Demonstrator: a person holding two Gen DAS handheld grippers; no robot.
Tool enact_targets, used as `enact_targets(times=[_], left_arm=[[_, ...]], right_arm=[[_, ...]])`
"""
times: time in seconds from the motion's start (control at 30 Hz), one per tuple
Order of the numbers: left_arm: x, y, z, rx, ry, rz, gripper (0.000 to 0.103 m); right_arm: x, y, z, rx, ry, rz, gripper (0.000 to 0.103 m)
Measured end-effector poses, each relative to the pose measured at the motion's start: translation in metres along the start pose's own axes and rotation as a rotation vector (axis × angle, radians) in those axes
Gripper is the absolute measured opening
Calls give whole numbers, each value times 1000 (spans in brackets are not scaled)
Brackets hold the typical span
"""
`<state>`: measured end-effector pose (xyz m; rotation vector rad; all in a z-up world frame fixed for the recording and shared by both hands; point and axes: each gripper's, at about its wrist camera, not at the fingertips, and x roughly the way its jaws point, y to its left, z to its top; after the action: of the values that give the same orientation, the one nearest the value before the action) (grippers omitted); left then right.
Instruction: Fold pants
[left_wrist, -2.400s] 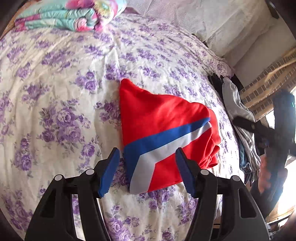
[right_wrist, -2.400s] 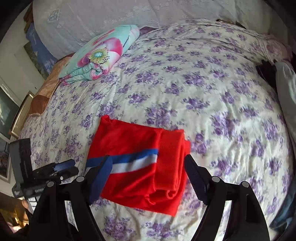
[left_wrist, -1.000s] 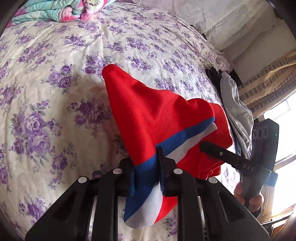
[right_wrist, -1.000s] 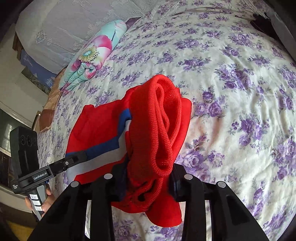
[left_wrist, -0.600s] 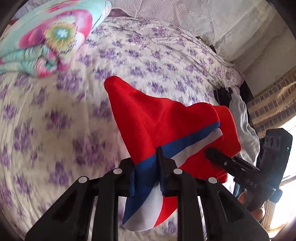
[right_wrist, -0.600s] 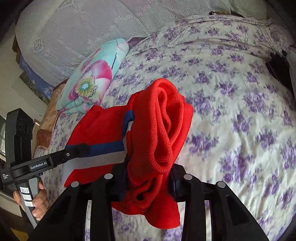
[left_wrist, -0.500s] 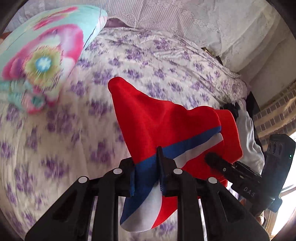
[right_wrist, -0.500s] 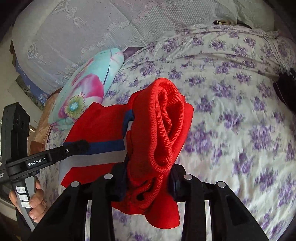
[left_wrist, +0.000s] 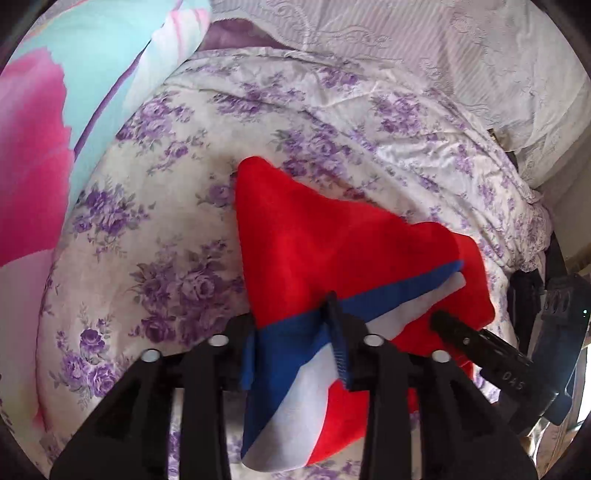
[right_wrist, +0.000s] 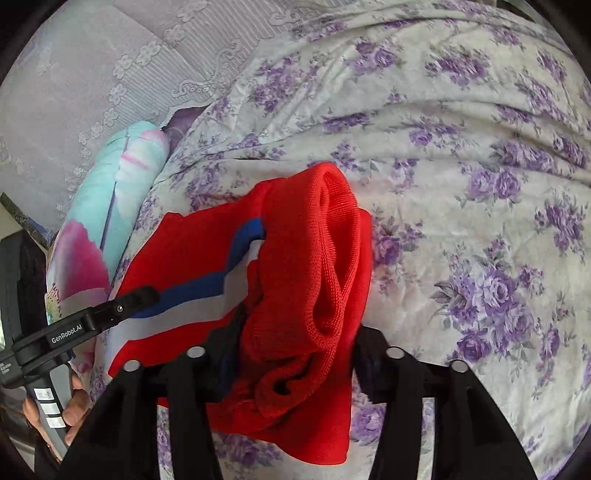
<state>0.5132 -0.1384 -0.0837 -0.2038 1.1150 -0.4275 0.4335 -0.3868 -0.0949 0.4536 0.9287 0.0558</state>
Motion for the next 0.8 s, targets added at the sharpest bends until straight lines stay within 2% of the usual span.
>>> enact_targets(times=[0.03, 0.13, 0.17, 0.2, 0.23, 0.27, 0.37, 0.43, 0.53, 0.63, 0.73, 0.8], left_arm=[[-1, 6, -3, -24, 2, 20, 62], [-32, 14, -10, -55, -8, 35, 64], [-51, 13, -14, -45, -34, 41, 65], [-72, 11, -20, -27, -69, 56, 66], [-95, 7, -29, -6, -104, 82, 73], [-119, 2, -41, 19, -141, 110, 83], [-189, -17, -91, 95, -270, 196, 96], [-225, -28, -133, 129, -312, 249, 98], [-261, -39, -195, 143, -339, 272, 98], [-278, -44, -247, 131, -352, 275, 98], [-274, -50, -269, 134, -339, 260, 98], [-270, -61, -277, 192, -357, 300, 98]], right_arm=[[-1, -4, -1, 18, 9, 1, 65], [-33, -1, 0, 13, -9, -72, 65], [-54, 4, 0, -13, -45, -129, 65], [-79, 13, -3, -52, -96, -221, 68], [-104, 25, -9, -101, -151, -307, 73], [-128, 35, -18, -142, -195, -356, 82], [-197, 66, -64, -209, -305, -403, 95], [-234, 84, -105, -233, -355, -427, 99], [-272, 98, -169, -236, -393, -406, 99], [-284, 93, -221, -195, -381, -329, 99], [-274, 90, -244, -158, -359, -222, 99], [-264, 91, -246, -175, -357, -197, 99]])
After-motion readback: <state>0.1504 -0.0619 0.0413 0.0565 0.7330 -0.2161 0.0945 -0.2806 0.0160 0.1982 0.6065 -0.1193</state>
